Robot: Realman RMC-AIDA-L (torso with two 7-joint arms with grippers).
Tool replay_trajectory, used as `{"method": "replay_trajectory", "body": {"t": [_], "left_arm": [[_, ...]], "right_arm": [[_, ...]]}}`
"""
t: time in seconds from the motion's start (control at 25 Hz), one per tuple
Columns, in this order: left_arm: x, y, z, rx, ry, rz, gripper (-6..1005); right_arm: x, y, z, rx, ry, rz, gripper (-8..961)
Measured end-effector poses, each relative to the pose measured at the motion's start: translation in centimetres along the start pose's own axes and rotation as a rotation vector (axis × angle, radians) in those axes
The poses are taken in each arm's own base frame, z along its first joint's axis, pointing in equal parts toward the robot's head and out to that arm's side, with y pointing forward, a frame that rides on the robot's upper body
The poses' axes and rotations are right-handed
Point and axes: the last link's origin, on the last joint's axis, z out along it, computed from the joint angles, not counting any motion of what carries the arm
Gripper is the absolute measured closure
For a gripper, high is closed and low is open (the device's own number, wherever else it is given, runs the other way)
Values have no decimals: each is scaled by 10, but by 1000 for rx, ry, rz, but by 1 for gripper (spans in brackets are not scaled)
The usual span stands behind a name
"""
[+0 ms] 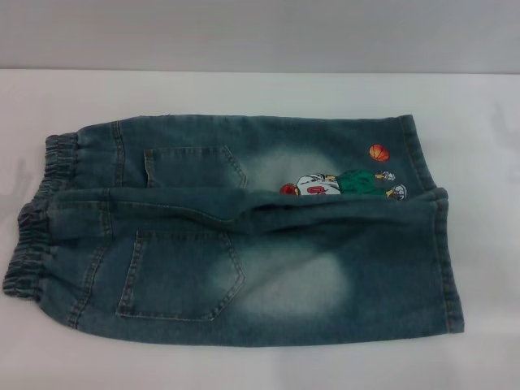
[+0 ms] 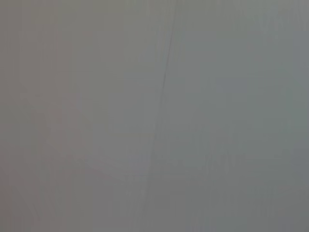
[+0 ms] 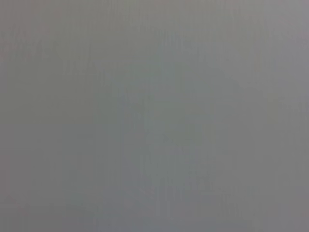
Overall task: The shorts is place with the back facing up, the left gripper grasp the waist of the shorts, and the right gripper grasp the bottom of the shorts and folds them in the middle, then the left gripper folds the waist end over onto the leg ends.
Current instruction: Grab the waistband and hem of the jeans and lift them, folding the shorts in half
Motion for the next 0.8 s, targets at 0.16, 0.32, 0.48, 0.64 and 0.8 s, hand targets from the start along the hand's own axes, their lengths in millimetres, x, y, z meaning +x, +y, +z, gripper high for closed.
{"method": "replay_trajectory", "body": {"t": [0.16,0.32,0.48,0.64,0.8], "left_arm": [[2,1,4,-6,12,2,143],[4,1,6,-8,18,4,144],[6,1,8,-14,25,-8,144],[6,2,9,-27,22,-38,145],[9,5,13,-81,22,-95,146]], "right_arm": [[0,0,-1,2,2,0,376],[1,0,-2,5,2,2,376],[1,0,-2,6,1,2,376],[0,0,-1,5,0,3,377],[0,1,-1,1,-4,51,377]]}}
